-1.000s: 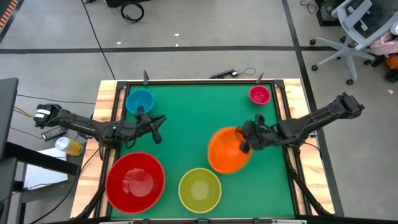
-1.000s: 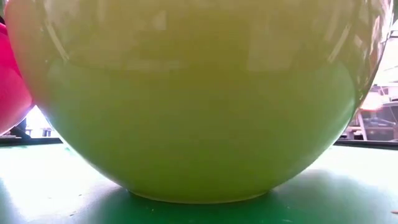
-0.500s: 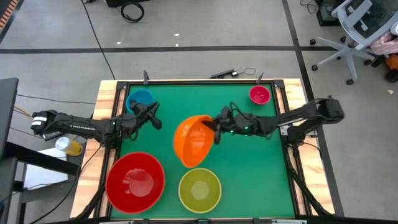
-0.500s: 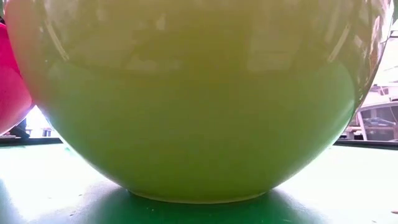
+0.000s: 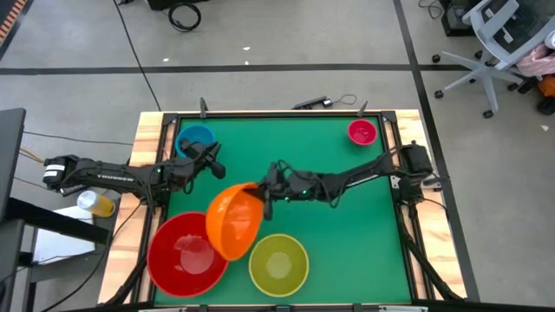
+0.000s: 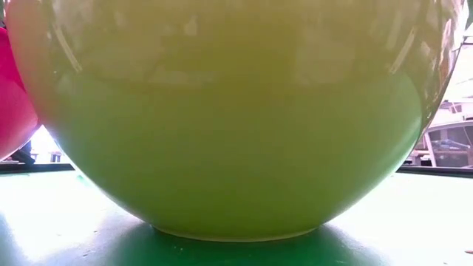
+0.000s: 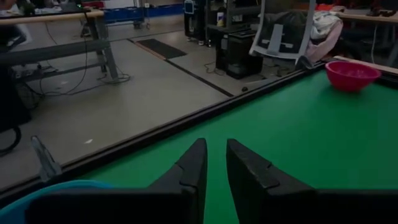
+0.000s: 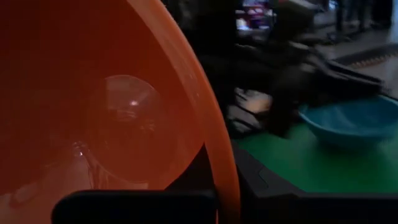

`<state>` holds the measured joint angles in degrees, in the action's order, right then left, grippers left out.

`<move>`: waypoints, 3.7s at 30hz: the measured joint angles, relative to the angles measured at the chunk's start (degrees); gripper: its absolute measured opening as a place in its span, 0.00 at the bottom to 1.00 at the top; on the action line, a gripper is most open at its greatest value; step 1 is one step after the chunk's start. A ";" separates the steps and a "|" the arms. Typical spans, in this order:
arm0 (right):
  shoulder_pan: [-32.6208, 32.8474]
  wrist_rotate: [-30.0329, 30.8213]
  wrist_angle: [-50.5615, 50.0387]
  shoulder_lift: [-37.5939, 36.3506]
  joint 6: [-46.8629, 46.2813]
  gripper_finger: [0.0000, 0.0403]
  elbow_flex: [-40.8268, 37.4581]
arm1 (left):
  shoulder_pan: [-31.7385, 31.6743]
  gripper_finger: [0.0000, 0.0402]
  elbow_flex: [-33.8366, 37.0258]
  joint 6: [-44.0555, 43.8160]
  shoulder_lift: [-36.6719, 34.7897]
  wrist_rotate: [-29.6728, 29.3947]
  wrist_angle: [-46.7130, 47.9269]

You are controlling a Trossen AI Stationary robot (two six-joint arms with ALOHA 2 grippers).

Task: Nest bowls inside each other
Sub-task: Stack the orange bowl on top of the red bowl

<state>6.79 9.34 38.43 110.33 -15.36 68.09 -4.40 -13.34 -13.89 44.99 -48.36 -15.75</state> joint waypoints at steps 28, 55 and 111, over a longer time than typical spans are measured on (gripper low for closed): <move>1.23 -14.99 6.80 26.65 6.49 0.06 30.04 | -0.27 0.16 0.00 4.66 0.00 0.02 3.22; -4.25 -0.95 -13.12 -4.59 7.60 0.04 4.29 | 9.28 0.17 0.02 9.70 -14.61 -1.77 5.28; -4.89 22.70 -23.01 -32.37 4.90 0.50 -17.45 | 1.72 0.02 -47.65 13.24 24.00 12.68 54.53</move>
<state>1.91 32.04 15.42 77.96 -10.46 50.64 -2.68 -61.00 -0.65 69.00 -35.67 38.78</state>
